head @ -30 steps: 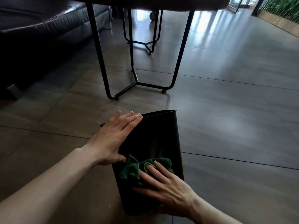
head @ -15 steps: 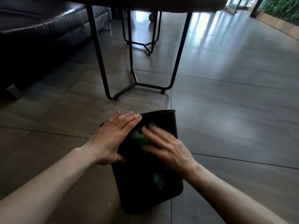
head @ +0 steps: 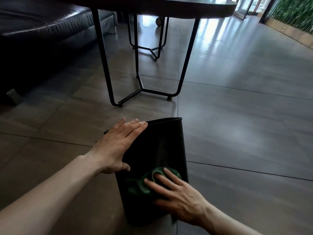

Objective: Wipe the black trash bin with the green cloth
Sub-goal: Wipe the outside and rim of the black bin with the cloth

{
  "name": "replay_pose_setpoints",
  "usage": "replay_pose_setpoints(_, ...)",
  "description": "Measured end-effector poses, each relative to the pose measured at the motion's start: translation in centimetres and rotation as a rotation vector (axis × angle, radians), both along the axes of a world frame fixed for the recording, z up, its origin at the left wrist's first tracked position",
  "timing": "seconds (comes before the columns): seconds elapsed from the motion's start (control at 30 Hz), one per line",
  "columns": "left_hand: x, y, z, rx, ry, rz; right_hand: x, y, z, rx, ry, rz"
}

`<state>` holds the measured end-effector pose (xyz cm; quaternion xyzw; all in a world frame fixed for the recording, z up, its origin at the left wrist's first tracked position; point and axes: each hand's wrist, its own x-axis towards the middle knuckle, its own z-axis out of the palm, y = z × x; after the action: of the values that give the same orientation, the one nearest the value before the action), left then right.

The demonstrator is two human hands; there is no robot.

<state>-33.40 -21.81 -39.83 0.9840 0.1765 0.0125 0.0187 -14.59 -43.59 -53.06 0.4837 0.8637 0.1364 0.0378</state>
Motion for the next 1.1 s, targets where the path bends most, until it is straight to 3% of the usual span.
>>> replay_pose_setpoints(0.2, -0.1, -0.3, -0.2, 0.012, 0.001, 0.009, 0.8, 1.0, 1.1, 0.045, 0.128, 0.074)
replay_pose_setpoints(0.43, -0.2, -0.2, -0.2, -0.021, -0.025, 0.011, 1.1, 7.4, 7.9, 0.340, 0.823, -0.495)
replay_pose_setpoints(0.5, -0.2, -0.1, -0.2, -0.026, -0.025, 0.013, 0.3, 7.3, 7.3, 0.332, 0.787, -0.482)
replay_pose_setpoints(0.7, 0.0, -0.1, -0.5, 0.003, -0.049, 0.002, -0.5, 1.1, 1.1, 0.154, 0.224, -0.001)
replay_pose_setpoints(0.8, -0.2, -0.1, -0.5, 0.002, -0.016, 0.003, 0.2, 0.2, 0.9, 0.129, 0.147, 0.062)
replay_pose_setpoints(0.9, -0.2, -0.2, -0.5, 0.003, -0.018, 0.002, 1.3, 2.1, 3.2, 0.164, 0.234, 0.038)
replay_pose_setpoints(1.03, -0.2, -0.2, -0.4, 0.000, -0.007, 0.007, 2.3, 6.2, 7.5, 0.434, 0.623, -0.492)
replay_pose_setpoints(1.1, -0.3, -0.1, -0.3, -0.007, -0.005, 0.020, 1.5, 7.5, 8.0, 0.483, 0.681, -0.613)
